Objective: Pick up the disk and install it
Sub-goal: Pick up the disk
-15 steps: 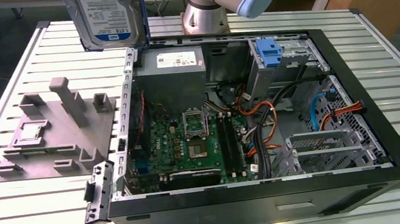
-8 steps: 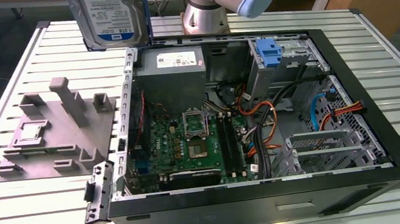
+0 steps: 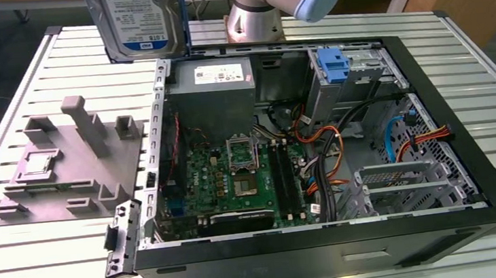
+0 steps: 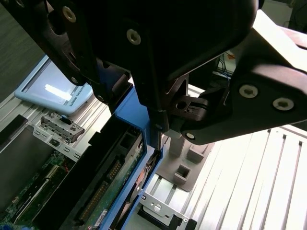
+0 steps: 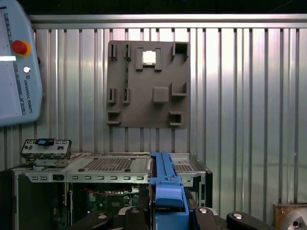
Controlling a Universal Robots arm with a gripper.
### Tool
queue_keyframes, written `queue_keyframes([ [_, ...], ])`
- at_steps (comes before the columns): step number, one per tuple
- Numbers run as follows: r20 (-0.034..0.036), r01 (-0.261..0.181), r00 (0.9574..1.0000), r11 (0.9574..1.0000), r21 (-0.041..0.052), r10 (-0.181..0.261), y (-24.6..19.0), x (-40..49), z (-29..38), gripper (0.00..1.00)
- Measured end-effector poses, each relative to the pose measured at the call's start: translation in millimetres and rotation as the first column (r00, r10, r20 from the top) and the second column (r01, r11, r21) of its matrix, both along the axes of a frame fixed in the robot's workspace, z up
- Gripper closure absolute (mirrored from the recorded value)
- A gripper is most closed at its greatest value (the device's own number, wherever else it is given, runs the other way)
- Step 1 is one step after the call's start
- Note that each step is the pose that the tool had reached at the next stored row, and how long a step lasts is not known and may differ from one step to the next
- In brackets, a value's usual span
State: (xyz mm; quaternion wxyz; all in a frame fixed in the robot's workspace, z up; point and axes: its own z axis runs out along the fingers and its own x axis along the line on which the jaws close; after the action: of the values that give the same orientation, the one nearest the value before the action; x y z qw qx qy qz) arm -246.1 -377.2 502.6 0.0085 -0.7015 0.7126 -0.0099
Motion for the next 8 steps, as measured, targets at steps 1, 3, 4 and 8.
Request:
queue_keyframes([
  [1,0.0,0.0,1.0,1.0,0.0,0.0,0.0,0.8,0.0,0.63],
  [3,0.0,0.0,1.0,1.0,0.0,0.0,0.0,2.5,0.0,0.63],
  [4,0.0,0.0,1.0,1.0,0.0,0.0,0.0,3.3,0.0,0.63],
  [8,0.0001,0.0,1.0,1.0,0.0001,0.0,-0.9,4.2,-0.1,0.63],
])
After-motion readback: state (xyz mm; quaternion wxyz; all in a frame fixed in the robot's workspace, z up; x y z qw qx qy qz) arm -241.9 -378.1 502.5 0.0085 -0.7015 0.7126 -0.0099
